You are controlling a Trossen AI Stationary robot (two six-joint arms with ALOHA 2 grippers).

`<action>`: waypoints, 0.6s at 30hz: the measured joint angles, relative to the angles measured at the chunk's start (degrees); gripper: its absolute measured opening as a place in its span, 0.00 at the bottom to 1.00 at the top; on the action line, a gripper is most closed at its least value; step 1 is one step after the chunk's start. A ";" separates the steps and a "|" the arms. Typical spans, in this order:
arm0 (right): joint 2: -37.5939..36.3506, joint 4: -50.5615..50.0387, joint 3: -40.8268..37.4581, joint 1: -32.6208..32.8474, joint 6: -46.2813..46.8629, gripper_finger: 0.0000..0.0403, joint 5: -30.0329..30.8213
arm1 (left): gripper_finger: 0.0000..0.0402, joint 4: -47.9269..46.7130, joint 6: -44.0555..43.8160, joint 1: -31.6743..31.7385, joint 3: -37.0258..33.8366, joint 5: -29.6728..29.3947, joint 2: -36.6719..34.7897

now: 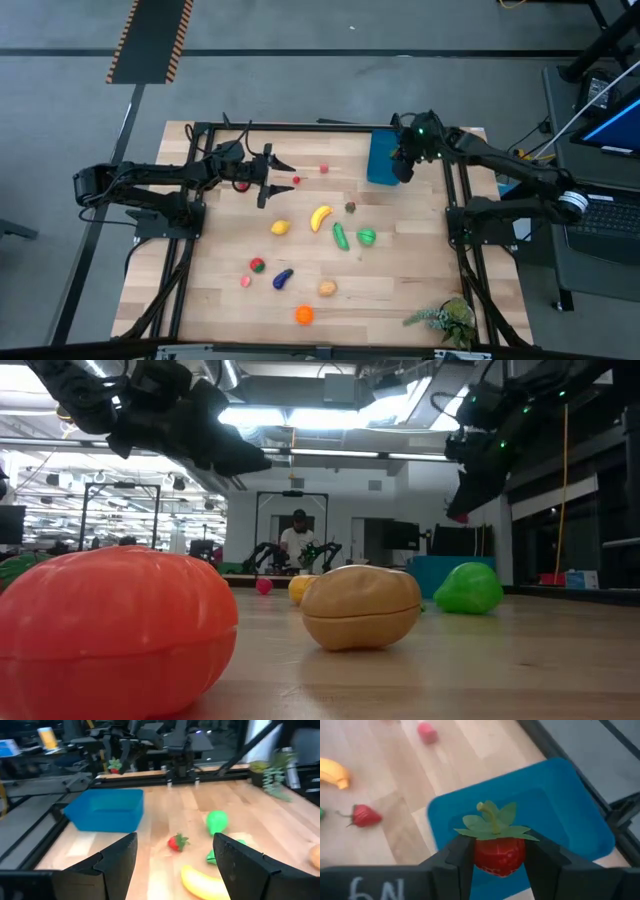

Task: Pick and placing Produce into tupperware
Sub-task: Put the red strawberry into the blue bin

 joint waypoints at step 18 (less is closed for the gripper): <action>20.84 -2.49 11.35 -11.94 -7.35 0.35 -5.26 | 0.63 -0.14 -0.02 -0.01 0.00 -3.49 0.00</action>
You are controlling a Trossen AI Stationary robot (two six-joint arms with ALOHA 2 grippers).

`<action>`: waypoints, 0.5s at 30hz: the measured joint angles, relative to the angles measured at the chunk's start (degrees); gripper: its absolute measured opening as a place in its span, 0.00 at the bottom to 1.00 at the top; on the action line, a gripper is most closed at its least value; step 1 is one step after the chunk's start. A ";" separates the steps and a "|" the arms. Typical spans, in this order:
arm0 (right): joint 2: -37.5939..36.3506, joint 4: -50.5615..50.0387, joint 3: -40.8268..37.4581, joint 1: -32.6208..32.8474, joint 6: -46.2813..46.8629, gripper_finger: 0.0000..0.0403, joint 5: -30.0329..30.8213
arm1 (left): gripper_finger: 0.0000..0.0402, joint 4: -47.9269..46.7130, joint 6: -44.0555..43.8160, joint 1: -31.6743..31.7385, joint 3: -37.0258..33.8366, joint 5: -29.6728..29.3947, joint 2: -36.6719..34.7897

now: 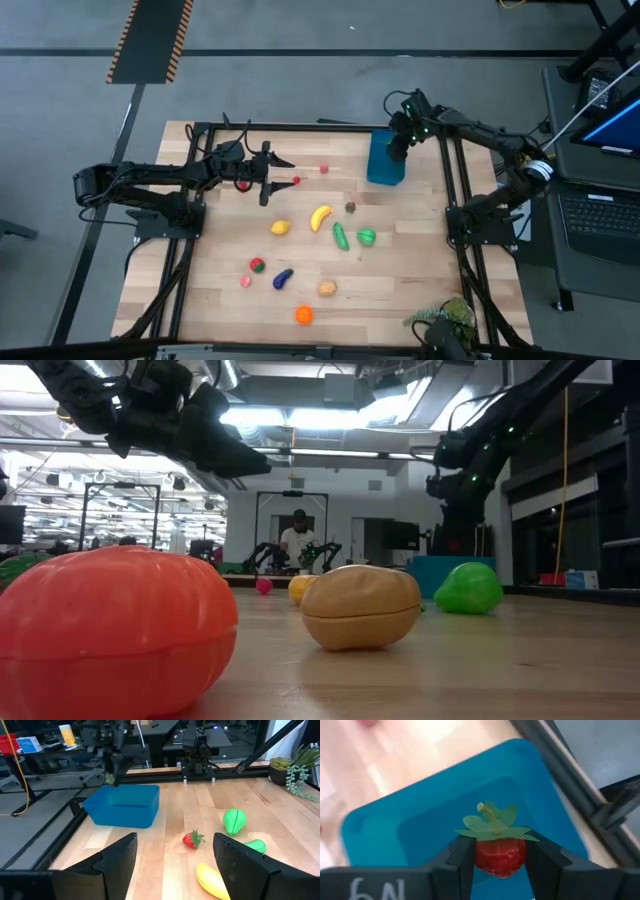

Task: Pick and placing Produce into tupperware
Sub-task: Put the red strawberry into the blue bin

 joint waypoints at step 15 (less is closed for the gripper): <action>7.39 -1.25 1.79 -1.74 -2.07 0.35 0.39 | 0.63 -0.26 0.00 0.01 0.00 -0.04 0.00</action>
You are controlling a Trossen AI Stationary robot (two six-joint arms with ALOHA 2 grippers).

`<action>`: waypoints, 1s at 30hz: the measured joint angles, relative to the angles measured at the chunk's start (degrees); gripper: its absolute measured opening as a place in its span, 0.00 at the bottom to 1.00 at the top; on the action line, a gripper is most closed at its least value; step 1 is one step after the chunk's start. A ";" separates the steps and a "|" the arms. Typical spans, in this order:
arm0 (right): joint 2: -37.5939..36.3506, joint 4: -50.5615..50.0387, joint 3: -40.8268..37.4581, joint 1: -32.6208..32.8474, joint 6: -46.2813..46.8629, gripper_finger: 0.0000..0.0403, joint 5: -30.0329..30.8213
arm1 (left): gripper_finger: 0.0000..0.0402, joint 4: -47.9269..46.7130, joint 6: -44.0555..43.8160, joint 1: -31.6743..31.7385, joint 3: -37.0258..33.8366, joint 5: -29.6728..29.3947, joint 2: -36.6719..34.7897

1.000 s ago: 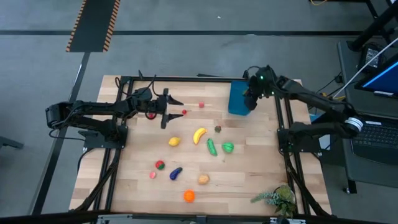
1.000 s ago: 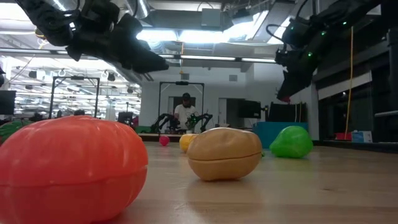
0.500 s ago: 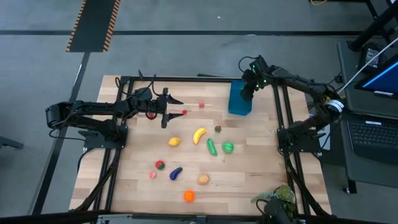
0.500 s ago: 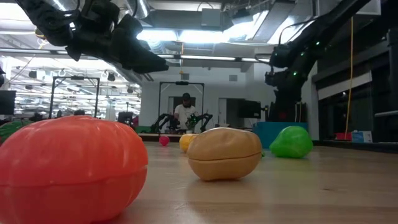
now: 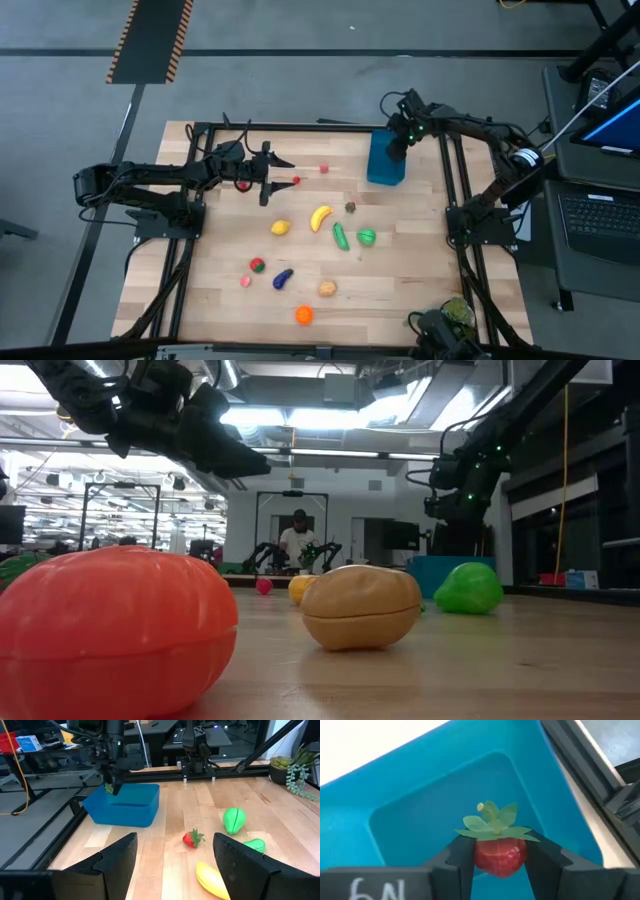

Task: Pick and placing Produce into tupperware
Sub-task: Put the red strawberry into the blue bin

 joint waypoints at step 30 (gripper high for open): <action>-0.02 -1.45 3.04 0.05 9.66 0.44 2.11 | 0.63 -0.47 2.93 0.00 0.00 -0.07 0.00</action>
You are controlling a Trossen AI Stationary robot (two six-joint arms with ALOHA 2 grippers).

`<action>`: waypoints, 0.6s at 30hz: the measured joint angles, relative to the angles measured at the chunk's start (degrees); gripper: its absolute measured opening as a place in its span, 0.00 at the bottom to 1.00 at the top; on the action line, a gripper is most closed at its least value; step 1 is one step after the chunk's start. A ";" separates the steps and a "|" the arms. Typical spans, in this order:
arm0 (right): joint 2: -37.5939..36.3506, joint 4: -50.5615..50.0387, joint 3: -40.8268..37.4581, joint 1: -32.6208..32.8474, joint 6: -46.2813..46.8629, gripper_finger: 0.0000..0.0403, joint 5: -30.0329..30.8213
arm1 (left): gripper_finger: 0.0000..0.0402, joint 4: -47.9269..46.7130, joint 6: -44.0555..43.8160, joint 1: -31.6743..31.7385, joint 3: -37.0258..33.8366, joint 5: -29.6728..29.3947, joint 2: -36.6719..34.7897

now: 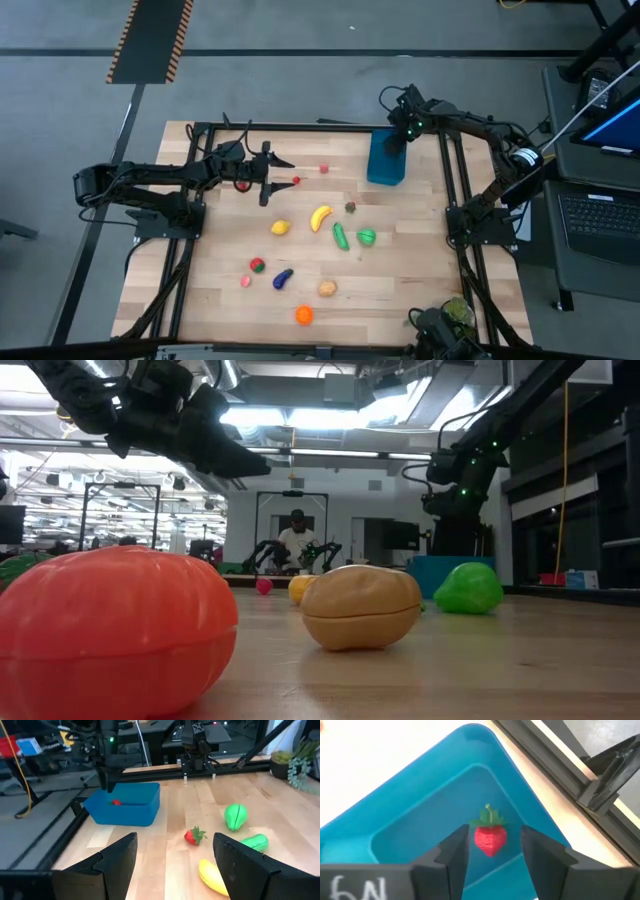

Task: Pick and placing Produce into tupperware
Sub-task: Put the red strawberry into the blue bin

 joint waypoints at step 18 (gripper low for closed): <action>-35.66 13.95 -14.81 12.26 4.27 0.44 -0.80 | 0.63 1.65 -1.92 4.49 0.00 1.32 -0.72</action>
